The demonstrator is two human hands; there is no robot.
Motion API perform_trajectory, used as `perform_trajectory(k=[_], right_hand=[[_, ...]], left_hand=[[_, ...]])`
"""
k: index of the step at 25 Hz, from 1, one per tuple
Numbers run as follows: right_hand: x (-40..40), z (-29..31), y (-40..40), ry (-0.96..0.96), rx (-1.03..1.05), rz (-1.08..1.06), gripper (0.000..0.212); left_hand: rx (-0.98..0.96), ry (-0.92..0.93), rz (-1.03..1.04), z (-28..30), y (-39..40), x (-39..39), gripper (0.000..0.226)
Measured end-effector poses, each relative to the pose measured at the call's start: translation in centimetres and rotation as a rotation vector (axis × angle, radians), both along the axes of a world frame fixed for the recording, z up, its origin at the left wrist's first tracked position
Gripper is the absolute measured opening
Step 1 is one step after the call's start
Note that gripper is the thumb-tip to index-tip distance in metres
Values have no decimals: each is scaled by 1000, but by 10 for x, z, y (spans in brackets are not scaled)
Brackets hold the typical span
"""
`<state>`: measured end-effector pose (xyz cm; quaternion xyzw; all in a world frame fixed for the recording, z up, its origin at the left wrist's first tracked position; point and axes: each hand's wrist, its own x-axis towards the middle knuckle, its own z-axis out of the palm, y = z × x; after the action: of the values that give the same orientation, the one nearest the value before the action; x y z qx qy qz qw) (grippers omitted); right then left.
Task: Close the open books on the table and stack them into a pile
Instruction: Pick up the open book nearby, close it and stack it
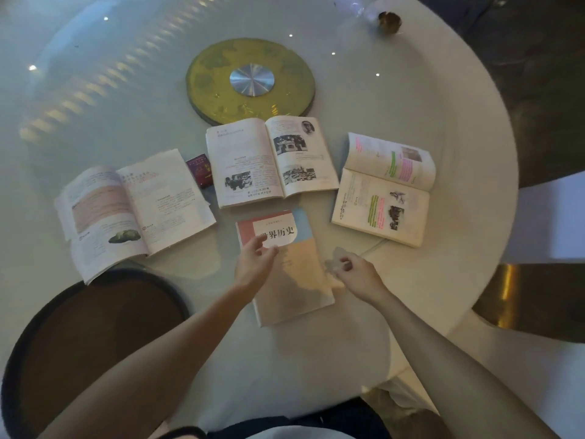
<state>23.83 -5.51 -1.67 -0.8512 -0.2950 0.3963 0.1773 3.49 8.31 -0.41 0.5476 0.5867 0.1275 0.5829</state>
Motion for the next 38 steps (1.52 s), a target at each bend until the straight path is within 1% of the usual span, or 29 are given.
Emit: perform_trajectory(k=[3, 5, 9, 14, 16, 17, 19, 21, 22, 24, 26, 27, 29, 30, 31, 34, 38], right_hand=[[43, 10, -6, -37, 68, -122, 44], [77, 15, -6, -21, 117, -215, 44], [148, 12, -15, -11, 158, -405, 48], [205, -12, -33, 67, 184, -599, 62], [218, -25, -38, 127, 166, -654, 59], [223, -34, -41, 154, 160, -647, 50], [225, -47, -42, 203, 181, -620, 32], [224, -48, -42, 203, 198, -635, 28], [224, -48, -43, 207, 201, -644, 30], [224, -50, -47, 234, 183, -649, 29], [222, -53, -51, 246, 173, -653, 26], [218, -52, -53, 248, 183, -659, 21], [205, -46, -56, 291, 229, -701, 8], [197, -42, -58, 330, 238, -734, 14], [188, -36, -62, 373, 239, -760, 19], [167, -29, -79, 496, 260, -824, 24], [152, -21, -107, 589, 292, -873, 34]], left_hand=[[12, 30, -173, 12, 10, 44, 57], [-4, 37, -212, 18, 16, 78, 59], [-49, 45, -200, 16, 23, 149, 60], [-101, 127, -141, -2, 26, 212, 66], [-117, 167, -119, -10, 25, 229, 65], [-124, 187, -116, -13, 23, 234, 62], [-129, 227, -125, -18, 19, 240, 50], [-124, 276, -135, -22, 18, 240, 36], [-121, 301, -143, -23, 17, 240, 34], [-139, 355, -172, -39, 21, 234, 50], [-126, 397, -200, -80, 28, 224, 69], [-136, 393, -213, -84, 26, 219, 69], [-156, 370, -205, -55, 10, 214, 54], [-151, 347, -187, -38, 1, 212, 46], [-152, 320, -162, -33, -5, 206, 42], [-195, 240, -113, -27, -21, 182, 37], [-224, 225, -137, -24, -36, 145, 22]])
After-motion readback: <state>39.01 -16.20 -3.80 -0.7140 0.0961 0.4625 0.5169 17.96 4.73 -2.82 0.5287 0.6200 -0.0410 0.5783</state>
